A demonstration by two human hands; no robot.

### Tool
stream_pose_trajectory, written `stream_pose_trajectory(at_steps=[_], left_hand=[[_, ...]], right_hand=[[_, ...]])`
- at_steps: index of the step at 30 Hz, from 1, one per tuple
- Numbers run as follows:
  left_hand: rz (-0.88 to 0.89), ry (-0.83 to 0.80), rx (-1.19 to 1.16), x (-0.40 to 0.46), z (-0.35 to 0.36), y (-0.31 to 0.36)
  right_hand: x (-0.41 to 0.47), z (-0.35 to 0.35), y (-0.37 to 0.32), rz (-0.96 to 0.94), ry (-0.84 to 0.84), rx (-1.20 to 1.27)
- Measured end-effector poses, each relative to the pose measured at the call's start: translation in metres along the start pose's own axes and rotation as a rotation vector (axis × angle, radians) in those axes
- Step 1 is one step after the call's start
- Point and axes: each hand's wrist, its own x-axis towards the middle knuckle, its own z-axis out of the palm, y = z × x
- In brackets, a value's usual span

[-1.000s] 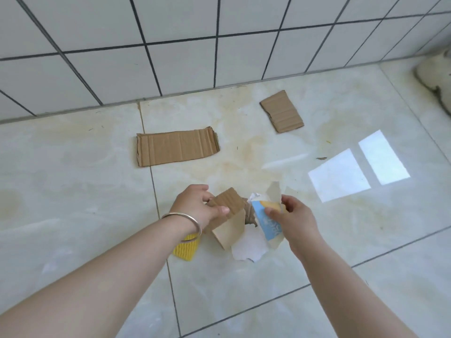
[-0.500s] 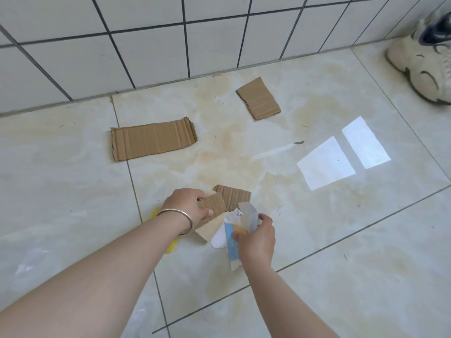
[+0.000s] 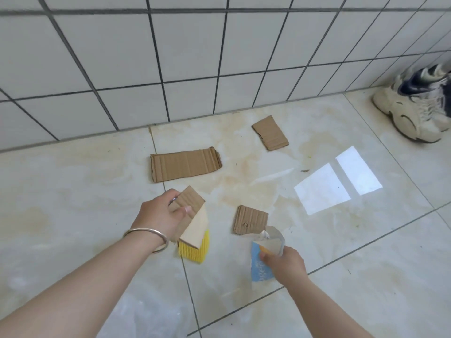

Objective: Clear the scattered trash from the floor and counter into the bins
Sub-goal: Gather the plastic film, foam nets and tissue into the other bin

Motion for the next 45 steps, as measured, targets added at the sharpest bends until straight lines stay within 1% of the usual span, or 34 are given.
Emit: stream_pose_trajectory(at_steps=[3,5,9,11,14,19,22,25,27,29,30,32,33,34,35,36,38,40,43,45], left_hand=[[0.013,0.022,0.047,-0.024,-0.054,0.004],[0.019,0.044,0.075,-0.031,-0.081,0.012],[-0.003,0.096,0.046,-0.023,-0.1,0.022],[-0.024,0.094,0.033,-0.016,-0.096,0.025],[-0.054,0.071,0.11,-0.008,-0.077,0.031],[-0.17,0.042,0.194,0.025,-0.042,0.039],[-0.219,0.004,0.227,0.052,-0.027,0.047],[-0.223,-0.066,0.274,0.081,-0.016,0.054],[-0.23,-0.1,0.271,0.103,-0.011,0.055],[-0.199,-0.111,0.259,0.129,-0.005,0.053],[-0.17,-0.114,0.262,0.142,0.0,0.051],[-0.144,-0.125,0.312,0.165,0.008,0.046],[-0.132,-0.133,0.338,0.174,0.011,0.044],[-0.119,-0.15,0.365,0.183,0.014,0.042],[-0.106,-0.174,0.403,0.189,0.016,0.039],[-0.093,-0.209,0.458,0.195,0.018,0.037],[-0.066,-0.284,0.59,0.2,0.02,0.033],[-0.05,-0.299,0.649,0.203,0.022,0.032],[-0.02,-0.304,0.69,0.207,0.022,0.033],[-0.028,-0.332,0.711,0.21,0.022,0.034]], right_hand=[[-0.026,-0.018,-0.022,-0.062,0.048,-0.127],[-0.039,-0.024,-0.038,-0.137,0.08,-0.236],[-0.03,-0.023,-0.054,-0.314,0.109,-0.491],[-0.021,-0.022,-0.056,-0.324,0.087,-0.525],[-0.001,-0.018,-0.06,-0.329,0.045,-0.596],[0.046,-0.005,-0.07,-0.414,0.042,-0.693],[0.07,0.006,-0.068,-0.443,0.038,-0.773],[0.084,0.015,-0.061,-0.473,0.051,-0.796],[0.09,0.017,-0.062,-0.505,0.031,-0.773],[0.096,0.015,-0.067,-0.547,-0.045,-0.701],[0.098,0.012,-0.071,-0.535,-0.11,-0.624],[0.105,0.001,-0.082,-0.443,-0.25,-0.454],[0.111,-0.008,-0.09,-0.402,-0.303,-0.419],[0.12,-0.019,-0.1,-0.397,-0.322,-0.422],[0.13,-0.033,-0.112,-0.4,-0.316,-0.402],[0.14,-0.049,-0.125,-0.391,-0.286,-0.324],[0.164,-0.076,-0.154,-0.339,-0.214,-0.076],[0.191,-0.097,-0.182,-0.324,-0.1,0.073],[0.229,-0.116,-0.219,-0.346,0.062,0.063],[0.248,-0.118,-0.236,-0.332,0.114,-0.004]])
